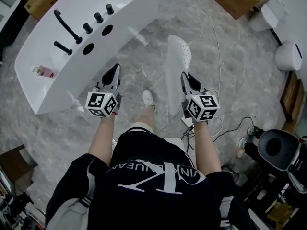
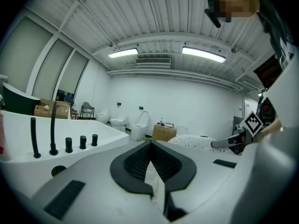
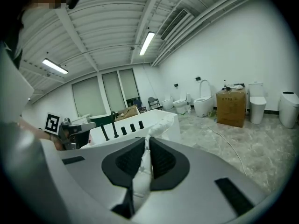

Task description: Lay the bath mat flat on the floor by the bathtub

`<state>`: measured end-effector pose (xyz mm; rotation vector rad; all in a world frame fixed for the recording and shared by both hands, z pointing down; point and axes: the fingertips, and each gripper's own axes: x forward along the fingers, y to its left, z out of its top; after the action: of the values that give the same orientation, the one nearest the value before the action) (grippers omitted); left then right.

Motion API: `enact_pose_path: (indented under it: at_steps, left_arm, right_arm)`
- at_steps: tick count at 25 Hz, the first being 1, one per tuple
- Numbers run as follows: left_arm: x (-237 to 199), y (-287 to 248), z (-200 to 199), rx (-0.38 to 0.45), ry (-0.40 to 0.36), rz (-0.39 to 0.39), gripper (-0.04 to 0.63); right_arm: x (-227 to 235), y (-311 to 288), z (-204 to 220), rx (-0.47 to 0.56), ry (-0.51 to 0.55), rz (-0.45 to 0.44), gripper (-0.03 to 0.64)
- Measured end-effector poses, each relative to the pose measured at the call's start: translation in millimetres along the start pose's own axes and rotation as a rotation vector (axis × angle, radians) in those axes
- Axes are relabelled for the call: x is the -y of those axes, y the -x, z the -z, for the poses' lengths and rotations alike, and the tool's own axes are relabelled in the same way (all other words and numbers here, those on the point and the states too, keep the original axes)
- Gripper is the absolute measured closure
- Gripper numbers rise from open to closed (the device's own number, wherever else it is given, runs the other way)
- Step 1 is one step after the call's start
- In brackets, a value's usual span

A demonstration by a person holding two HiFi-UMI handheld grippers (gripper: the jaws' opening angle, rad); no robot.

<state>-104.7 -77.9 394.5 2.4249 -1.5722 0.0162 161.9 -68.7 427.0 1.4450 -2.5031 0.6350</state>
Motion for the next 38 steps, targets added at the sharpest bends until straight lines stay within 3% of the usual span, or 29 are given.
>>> enact_pose_path:
  at_steps: [7,19,25,30,34,38]
  left_arm:
    - [-17.8,-83.5,-13.0,-0.033,-0.013,0.027,0.581]
    - [-88.1,-145.3,6.5,-0.066,0.014,-0.038,0.581]
    - [-122.8,-158.5,15.8,-0.050,0.057,-0.142,0.581]
    - [-150.7,-177.3,34.1,-0.049,0.066,-0.215,0.581]
    - [-175.4,-197.5,61.6,-0.076,0.057,-0.271,0.581]
    - [-195.3,-219.9,83.9,-0.098,0.064,-0.334,0.581]
  right_arm:
    - [21.8,-72.5,-14.0,-0.043,-0.025,-0.060,0.578]
    - [15.2,-205.6,-14.3,-0.128,-0.008,-0.189,0.578]
    - [0.3,-264.4,-15.9,-0.146,-0.009,-0.244,0.578]
    - [-22.3,-321.0,-0.8,-0.166,-0.034,-0.364,0.578]
    - [-26.0,-368.0,21.6,-0.168,-0.090,-0.438,0.578]
    - [6.5,-423.0,56.5,-0.191,-0.216,-0.425,0.578]
